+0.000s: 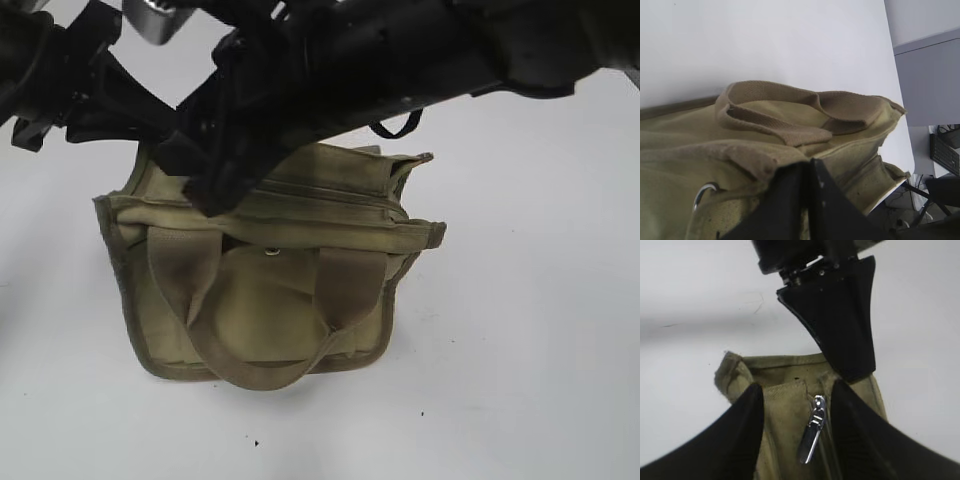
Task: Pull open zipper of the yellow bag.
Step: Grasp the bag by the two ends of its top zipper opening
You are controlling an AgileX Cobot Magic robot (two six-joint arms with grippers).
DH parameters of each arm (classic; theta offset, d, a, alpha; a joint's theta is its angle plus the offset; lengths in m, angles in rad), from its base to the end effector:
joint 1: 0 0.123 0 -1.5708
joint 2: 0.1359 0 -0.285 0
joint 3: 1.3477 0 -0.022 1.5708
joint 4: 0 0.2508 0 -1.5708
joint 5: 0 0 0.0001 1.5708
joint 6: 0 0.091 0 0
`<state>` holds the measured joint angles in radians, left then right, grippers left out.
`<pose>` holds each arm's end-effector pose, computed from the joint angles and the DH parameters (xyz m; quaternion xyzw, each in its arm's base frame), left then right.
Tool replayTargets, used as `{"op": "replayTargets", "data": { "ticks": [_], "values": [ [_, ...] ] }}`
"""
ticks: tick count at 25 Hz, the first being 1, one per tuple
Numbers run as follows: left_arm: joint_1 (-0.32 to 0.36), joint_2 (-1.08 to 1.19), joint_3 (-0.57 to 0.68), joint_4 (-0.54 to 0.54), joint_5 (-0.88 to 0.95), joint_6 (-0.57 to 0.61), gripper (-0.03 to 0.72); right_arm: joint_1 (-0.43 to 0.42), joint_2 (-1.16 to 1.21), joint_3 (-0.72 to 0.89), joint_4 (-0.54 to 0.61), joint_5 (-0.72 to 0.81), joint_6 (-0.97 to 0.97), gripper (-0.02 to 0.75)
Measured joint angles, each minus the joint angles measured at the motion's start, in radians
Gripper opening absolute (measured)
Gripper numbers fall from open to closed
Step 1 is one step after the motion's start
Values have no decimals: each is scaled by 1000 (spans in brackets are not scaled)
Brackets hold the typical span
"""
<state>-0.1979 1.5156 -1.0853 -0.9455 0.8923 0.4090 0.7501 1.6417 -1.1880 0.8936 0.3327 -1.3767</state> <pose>0.2890 -0.1166 0.2851 0.0499 0.9042 -0.3794 0.1896 0.2579 0.2720 0.2843 -0.5636 0.6688 0.1684 0.4547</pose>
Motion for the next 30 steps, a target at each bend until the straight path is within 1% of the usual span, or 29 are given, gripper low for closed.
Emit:
{"op": "replayTargets", "data": {
  "ticks": [3, 7, 9, 12, 15, 18, 20, 23, 28, 30],
  "values": [
    [0, 0, -12, 4, 5, 0, 1, 0, 35, -25, -3, -20, 34, 350],
    [0, 0, -36, 24, 20, 0, 0, 0, 76, -27, -51, -17, 70, 345],
    [0, 0, -39, 31, 27, 0, 0, 0, 86, -28, -93, -17, 104, 343],
    [0, 0, -39, 35, 33, 0, 0, 0, 87, -28, -198, -19, 196, 337],
    [0, 0, -39, 36, 33, 0, 0, 0, 89, -29, -321, -19, 304, 288],
    [0, 0, -39, 37, 35, 0, 0, 0, 100, -30, -382, -11, 358, 256],
    [0, 0, -39, 39, 38, 0, 0, 2, 113, -32, -396, -5, 367, 244],
    [0, 0, -39, 46, 42, 0, 0, 2, 134, -35, -400, 3, 371, 184],
    [0, 2, -39, 49, 44, 0, 0, 2, 140, -35, -403, 13, 374, 10],
    [0, 2, -39, 49, 44, 0, 0, 2, 140, -35, -403, 15, 375, 2]
  ]
}}
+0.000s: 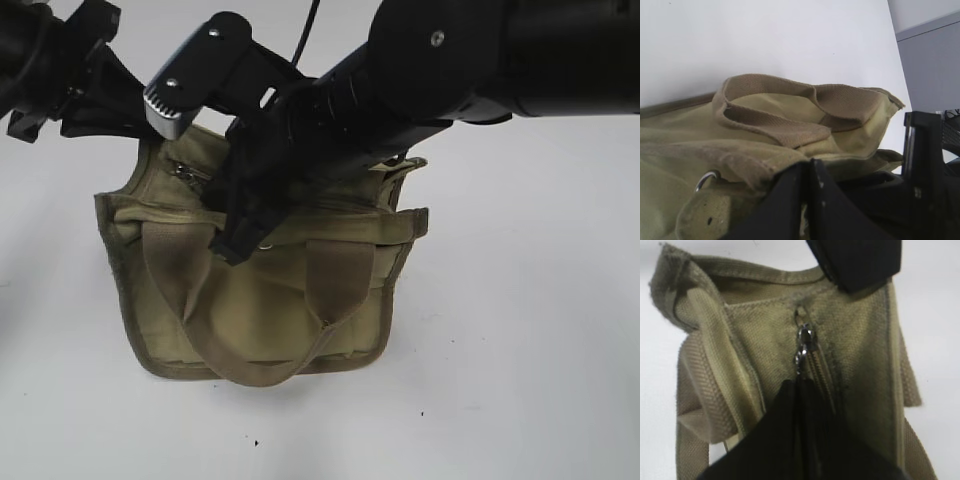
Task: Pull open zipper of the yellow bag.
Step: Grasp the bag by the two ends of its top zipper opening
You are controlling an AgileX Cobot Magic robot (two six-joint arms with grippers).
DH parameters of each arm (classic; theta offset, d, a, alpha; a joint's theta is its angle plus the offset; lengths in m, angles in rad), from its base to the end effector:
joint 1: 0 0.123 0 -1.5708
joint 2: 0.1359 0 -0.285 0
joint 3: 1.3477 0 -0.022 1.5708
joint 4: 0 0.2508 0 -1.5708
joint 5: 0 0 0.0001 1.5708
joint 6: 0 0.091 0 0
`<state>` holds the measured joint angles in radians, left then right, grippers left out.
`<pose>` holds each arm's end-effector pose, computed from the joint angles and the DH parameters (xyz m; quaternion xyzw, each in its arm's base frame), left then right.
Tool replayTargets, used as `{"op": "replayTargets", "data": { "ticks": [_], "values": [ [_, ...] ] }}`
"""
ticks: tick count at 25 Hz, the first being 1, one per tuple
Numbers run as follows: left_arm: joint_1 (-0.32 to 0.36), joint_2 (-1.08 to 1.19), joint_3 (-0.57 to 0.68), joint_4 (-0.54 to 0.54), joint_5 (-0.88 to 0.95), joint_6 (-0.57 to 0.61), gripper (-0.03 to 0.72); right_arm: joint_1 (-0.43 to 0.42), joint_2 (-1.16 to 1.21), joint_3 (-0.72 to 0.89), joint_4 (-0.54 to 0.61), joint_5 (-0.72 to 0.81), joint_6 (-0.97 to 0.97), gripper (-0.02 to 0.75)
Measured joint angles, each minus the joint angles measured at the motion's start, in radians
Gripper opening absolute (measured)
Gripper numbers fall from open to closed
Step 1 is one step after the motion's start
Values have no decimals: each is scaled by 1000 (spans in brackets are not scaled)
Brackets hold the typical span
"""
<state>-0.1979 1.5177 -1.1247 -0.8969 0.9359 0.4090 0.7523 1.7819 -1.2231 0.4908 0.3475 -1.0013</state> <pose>0.2897 -0.1165 0.2926 0.0781 0.9070 -0.3688 0.1875 0.2777 0.2800 0.2334 -0.5771 0.7171 0.1153 0.3733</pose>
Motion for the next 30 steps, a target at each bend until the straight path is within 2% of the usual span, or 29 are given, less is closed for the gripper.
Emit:
{"op": "replayTargets", "data": {
  "ticks": [7, 20, 25, 30],
  "values": [
    [-1, 0, 0, -9, 8, 0, 0, -29, -33, -2, -35, 86, 28, 2],
    [-1, 0, -1, -25, 5, 0, 0, -231, -162, -2, -322, 493, 388, 2],
    [-1, 0, -1, -26, 4, 0, 0, -302, -164, -2, -359, 608, 455, 2],
    [-1, 0, -1, -26, 3, 0, 1, -311, -164, -2, -362, 653, 514, 2]
  ]
}}
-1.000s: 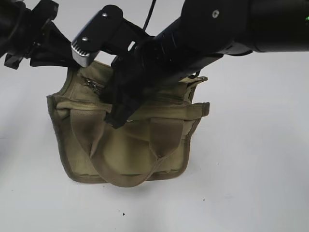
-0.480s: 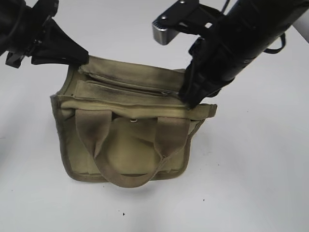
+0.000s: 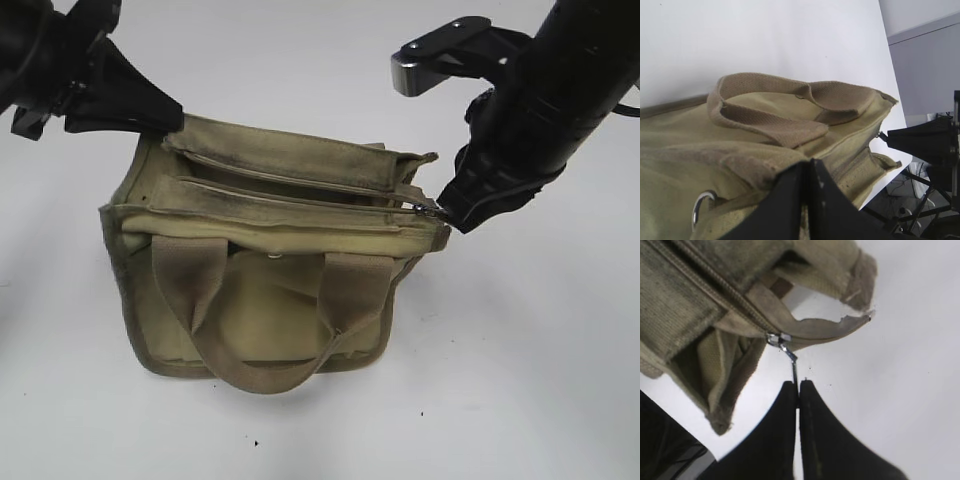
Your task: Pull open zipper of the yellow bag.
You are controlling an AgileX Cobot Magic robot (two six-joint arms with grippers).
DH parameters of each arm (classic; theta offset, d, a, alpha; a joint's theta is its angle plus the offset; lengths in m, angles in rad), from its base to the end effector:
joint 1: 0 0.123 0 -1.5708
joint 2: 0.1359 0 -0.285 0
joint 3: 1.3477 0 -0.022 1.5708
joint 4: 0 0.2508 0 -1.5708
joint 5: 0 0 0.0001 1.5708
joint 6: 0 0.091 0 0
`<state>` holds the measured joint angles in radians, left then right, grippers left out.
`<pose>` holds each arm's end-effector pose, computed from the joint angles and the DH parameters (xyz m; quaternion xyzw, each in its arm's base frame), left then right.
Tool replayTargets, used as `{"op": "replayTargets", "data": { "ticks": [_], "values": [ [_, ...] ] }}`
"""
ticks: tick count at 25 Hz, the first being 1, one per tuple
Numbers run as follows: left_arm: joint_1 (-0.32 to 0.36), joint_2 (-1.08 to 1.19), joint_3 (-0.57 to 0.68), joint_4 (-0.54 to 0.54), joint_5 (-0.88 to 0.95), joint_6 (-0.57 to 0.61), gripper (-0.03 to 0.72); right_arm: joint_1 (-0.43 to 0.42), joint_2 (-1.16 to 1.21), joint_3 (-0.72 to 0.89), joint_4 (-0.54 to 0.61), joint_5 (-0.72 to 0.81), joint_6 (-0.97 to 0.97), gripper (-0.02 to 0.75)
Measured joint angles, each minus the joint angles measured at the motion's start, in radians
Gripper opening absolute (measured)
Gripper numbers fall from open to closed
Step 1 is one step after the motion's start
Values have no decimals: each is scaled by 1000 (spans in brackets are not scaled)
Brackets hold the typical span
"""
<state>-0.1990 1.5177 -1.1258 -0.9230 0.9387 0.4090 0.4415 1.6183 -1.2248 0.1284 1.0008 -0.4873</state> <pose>0.2897 -0.1182 0.2944 0.0726 0.9031 -0.3799 0.1868 0.2865 0.1463 0.2613 -0.4187 0.8967 0.0551 0.1325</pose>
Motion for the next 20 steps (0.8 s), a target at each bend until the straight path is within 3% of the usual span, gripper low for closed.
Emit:
{"op": "replayTargets", "data": {
  "ticks": [2, 5, 9, 11, 13, 17, 20],
  "values": [
    [0, 0, -1, 0, 0, 0, 6, 0, 0, 0, 0, 17, 38, 27],
    [0, -1, -2, 0, 1, 0, 58, -1, -8, 1, -8, 54, 87, 166],
    [0, -24, -9, 0, 3, 1, 284, -1, -70, 2, -8, 76, 163, 461],
    [0, -52, -9, 13, 11, 1, 384, -1, -115, 2, -8, 99, 194, 557],
    [0, -92, -9, 56, 22, 2, 424, -1, -160, 2, -8, 132, 233, 597],
    [0, -219, -9, 221, 62, -1, 444, -1, -284, 54, -8, 152, 315, 605],
    [0, -339, -9, 373, 129, -85, 440, -1, -397, 147, -8, 152, 359, 603]
  ]
}}
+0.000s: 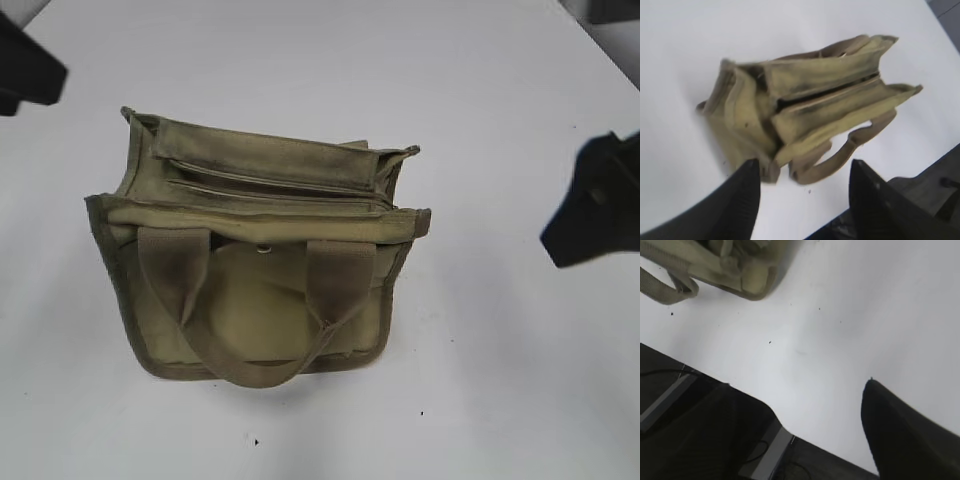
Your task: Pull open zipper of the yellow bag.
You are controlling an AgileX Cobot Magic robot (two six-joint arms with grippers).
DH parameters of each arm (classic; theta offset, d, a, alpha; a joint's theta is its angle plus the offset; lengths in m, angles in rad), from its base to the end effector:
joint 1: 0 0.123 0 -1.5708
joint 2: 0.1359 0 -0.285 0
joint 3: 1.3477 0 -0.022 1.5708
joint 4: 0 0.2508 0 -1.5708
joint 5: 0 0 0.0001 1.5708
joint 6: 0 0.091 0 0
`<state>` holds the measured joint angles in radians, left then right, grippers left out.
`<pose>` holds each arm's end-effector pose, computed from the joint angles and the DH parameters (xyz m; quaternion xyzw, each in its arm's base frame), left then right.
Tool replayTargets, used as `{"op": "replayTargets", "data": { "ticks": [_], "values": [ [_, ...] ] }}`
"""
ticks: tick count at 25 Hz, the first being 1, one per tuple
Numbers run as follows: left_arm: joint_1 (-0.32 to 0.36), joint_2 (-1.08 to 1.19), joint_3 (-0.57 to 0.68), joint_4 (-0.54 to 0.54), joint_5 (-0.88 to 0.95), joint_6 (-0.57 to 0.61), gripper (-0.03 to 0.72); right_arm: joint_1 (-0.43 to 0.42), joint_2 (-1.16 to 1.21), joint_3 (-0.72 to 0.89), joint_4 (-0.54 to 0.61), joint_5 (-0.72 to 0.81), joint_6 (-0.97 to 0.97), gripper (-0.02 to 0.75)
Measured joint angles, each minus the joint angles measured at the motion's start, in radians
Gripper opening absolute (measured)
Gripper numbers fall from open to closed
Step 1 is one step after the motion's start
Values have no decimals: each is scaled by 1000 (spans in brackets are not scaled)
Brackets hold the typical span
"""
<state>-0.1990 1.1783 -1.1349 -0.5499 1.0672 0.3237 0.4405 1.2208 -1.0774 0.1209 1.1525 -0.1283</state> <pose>0.2114 -0.0851 0.3656 0.1797 0.9111 -0.2476 0.2761 0.1977 0.1043 0.3248 -0.2619 0.9464 0.0859 0.1684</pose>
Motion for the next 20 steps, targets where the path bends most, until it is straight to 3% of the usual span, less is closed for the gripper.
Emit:
{"op": "replayTargets", "data": {
  "ticks": [4, 10, 20],
  "values": [
    [0, -184, 16, 223, 118, -163, 426, 0, -184, 164, 0, 0, 42, 596],
    [0, -570, 194, 450, 132, -286, 418, 0, -532, 393, -9, 0, 92, 594],
    [0, -1102, 546, 506, 115, -294, 418, 0, -962, 559, -65, 0, 48, 594]
  ]
}}
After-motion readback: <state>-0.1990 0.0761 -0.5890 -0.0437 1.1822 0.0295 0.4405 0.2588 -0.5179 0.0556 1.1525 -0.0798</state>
